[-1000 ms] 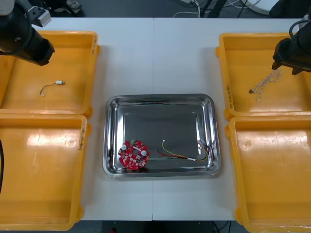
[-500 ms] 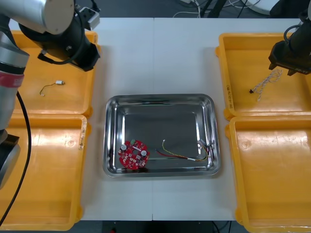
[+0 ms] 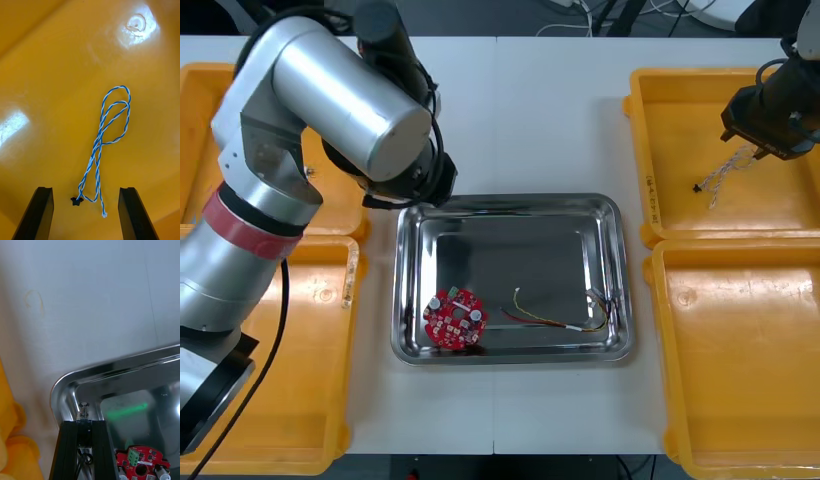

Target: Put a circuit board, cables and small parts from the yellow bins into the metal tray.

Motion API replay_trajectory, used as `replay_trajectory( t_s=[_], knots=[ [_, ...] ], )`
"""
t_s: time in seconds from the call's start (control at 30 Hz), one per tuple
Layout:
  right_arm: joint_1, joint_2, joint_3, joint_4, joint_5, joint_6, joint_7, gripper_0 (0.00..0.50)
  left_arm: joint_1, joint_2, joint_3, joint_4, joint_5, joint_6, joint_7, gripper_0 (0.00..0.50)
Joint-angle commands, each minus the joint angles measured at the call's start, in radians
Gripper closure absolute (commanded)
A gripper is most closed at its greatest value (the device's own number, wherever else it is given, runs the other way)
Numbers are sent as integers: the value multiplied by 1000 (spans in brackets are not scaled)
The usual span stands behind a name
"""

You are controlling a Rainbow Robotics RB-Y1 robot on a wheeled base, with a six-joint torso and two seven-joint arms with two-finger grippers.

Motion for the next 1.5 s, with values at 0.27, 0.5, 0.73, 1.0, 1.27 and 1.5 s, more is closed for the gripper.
replay_trajectory(
  t_s=[0.27, 0.5, 0.73, 1.0, 1.27, 1.5],
  knots=[
    [-54, 42, -18, 114, 34, -117, -98, 0, 98, -22, -118, -29, -33, -124, 104, 500],
    [-54, 53, -18, 143, 34, -149, -100, 0, 143, -16, -151, -21, -56, -178, 129, 500],
    [-53, 59, -18, 188, 25, -180, -103, 0, 147, -17, -184, 50, -73, -253, 155, 500],
    [-50, 60, -18, 218, 21, -198, -103, 0, 147, -17, -197, 70, -74, -272, 172, 500],
    [-41, 60, -18, 220, 10, -201, -100, 173, 147, -16, -201, 70, -62, -290, 181, 481],
    [-31, 60, -12, 218, 1, -223, -100, 439, 147, -16, -209, 66, -56, -322, 190, 0]
  ],
)
